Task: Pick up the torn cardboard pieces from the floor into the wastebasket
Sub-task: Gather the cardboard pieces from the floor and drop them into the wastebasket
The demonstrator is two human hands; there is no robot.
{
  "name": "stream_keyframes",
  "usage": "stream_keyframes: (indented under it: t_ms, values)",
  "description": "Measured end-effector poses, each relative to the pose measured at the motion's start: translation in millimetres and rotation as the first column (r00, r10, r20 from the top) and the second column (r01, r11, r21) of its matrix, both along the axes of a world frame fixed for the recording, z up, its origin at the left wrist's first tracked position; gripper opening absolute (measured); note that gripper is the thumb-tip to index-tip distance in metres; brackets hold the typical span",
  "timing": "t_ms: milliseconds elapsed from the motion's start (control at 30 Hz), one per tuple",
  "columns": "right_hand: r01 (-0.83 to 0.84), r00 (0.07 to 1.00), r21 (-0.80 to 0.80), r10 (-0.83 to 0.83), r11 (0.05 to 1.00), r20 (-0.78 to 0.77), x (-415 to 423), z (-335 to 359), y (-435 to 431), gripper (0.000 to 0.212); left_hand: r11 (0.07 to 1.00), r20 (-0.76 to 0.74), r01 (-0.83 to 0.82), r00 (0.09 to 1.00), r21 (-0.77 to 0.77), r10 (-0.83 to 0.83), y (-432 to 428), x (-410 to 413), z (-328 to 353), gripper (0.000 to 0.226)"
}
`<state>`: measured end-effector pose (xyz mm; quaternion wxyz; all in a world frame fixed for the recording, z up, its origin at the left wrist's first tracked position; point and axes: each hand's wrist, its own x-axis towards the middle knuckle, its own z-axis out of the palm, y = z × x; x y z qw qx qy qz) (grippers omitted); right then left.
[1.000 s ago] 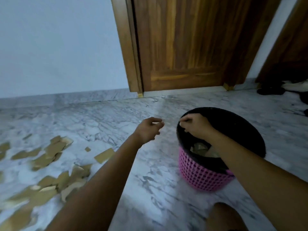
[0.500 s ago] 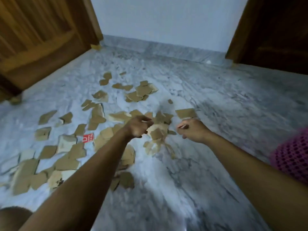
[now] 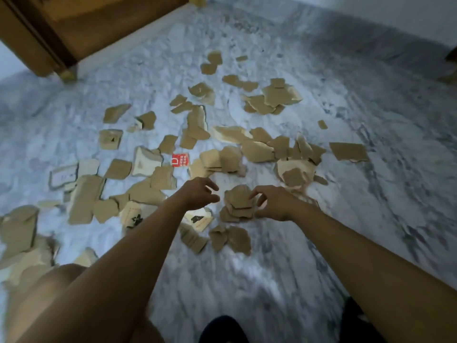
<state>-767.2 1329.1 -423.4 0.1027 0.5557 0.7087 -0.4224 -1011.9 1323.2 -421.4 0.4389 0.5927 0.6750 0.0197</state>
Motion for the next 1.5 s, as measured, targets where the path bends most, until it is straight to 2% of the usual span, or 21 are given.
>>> stream_keyframes:
  t_ms: [67,100,200,300,333,400,467,533,633,767,833,900,967,1000,1067,1167,1267,1367,1400,1467,1500]
  values:
    - [-0.188,0.981,0.001,0.188,0.982,0.052,-18.3,-20.2,-7.7,0.064,1.000,-0.068,0.028,0.997,0.013,-0.027,-14.0,-16.3,-19.2,0.029]
    - [-0.256,0.965,0.000,0.255,0.967,0.059,-26.5,-29.0,-11.5,0.064,0.999,-0.109,0.037,0.993,0.020,-0.035,-21.9,-22.8,-28.5,0.025]
    - [-0.342,0.934,-0.032,0.344,0.939,0.092,-47.0,-60.4,-30.2,0.063,0.998,-0.245,0.051,0.968,-0.040,-0.060,-57.5,-38.5,-59.7,0.031]
    - [-0.255,0.954,0.087,0.236,0.963,0.185,-58.3,-83.6,-49.3,0.085,0.999,-0.339,-0.033,0.941,-0.035,0.019,-86.0,-44.8,-86.1,0.062]
    - [-0.205,0.964,0.131,0.177,0.970,0.200,-59.0,-91.2,-54.5,0.087,0.998,-0.361,-0.053,0.932,-0.017,0.043,-89.6,-42.8,-95.0,0.071]
    - [-0.134,0.972,0.188,0.092,0.973,0.215,-58.3,-104.0,-65.9,0.081,0.997,-0.406,-0.071,0.911,0.019,0.072,-94.2,-32.1,-103.6,0.080]
    - [-0.054,0.984,0.176,0.022,0.983,0.178,-55.5,-113.0,-72.0,0.063,0.997,-0.455,-0.065,0.887,0.039,0.076,-96.8,-22.5,-110.4,0.067]
    - [0.033,0.989,0.107,-0.048,0.994,0.141,-50.2,-118.3,-70.8,0.033,0.988,-0.436,-0.144,0.886,0.060,0.155,-99.9,-21.1,-119.9,0.046]
    - [-0.008,0.994,0.014,0.006,1.000,0.111,-40.3,-118.3,-65.6,0.034,0.974,-0.413,-0.222,0.884,0.039,0.218,-105.9,-25.6,-126.2,0.043]
    - [-0.075,0.997,-0.080,0.077,0.994,0.028,-19.2,-97.9,-46.6,0.039,0.978,-0.349,-0.208,0.915,0.029,0.205,-110.1,-27.0,-119.9,0.026]
    - [-0.041,0.999,-0.078,0.042,0.996,0.009,-5.4,-85.5,-27.9,0.041,0.977,-0.238,-0.212,0.950,-0.014,0.202,-104.5,-28.0,-110.0,0.024]
    - [-0.038,0.999,-0.020,0.038,0.999,0.003,7.0,-74.5,-4.9,0.038,0.988,-0.135,-0.127,0.984,-0.091,0.114,-92.0,-27.2,-92.0,0.024]
    - [-0.082,0.996,0.050,0.080,0.995,0.042,13.3,-63.1,17.0,0.019,0.990,-0.086,-0.030,0.996,-0.134,0.018,-77.7,-19.4,-75.1,0.021]
    - [-0.116,0.992,0.083,0.110,0.990,0.065,12.3,-57.7,25.9,0.023,0.990,-0.087,0.012,0.996,-0.142,-0.025,-72.3,-12.7,-70.8,0.020]
    - [-0.197,0.974,0.106,0.183,0.975,0.133,5.5,-49.8,38.7,0.051,0.986,-0.108,0.094,0.988,-0.136,-0.109,-68.6,6.7,-68.9,0.022]
    - [-0.333,0.927,0.100,0.306,0.938,0.215,-14.5,-48.2,46.5,0.066,0.982,-0.182,0.178,0.966,-0.060,-0.186,-76.0,37.3,-81.9,0.025]
    - [-0.457,0.865,0.064,0.426,0.887,0.267,-35.3,-58.0,47.5,0.060,0.986,-0.240,0.156,0.961,0.067,-0.136,-87.1,56.9,-101.7,0.032]
    - [-0.465,0.857,0.050,0.435,0.884,0.276,-52.8,-70.6,45.4,0.053,0.991,-0.258,0.092,0.964,0.099,-0.064,-90.8,62.8,-113.0,0.021]
    - [-0.466,0.854,0.050,0.435,0.883,0.285,-57.6,-75.8,43.1,0.053,0.992,-0.220,0.069,0.974,0.102,-0.045,-90.0,61.9,-115.3,0.025]
    - [-0.460,0.855,0.087,0.414,0.884,0.313,-63.7,-87.0,36.4,0.054,0.994,-0.168,0.037,0.986,0.100,-0.020,-87.1,59.1,-119.3,0.049]
    - [-0.451,0.862,0.134,0.391,0.883,0.324,-65.0,-93.2,33.6,0.055,0.995,-0.191,0.054,0.981,0.086,-0.037,-85.2,59.9,-120.1,0.058]
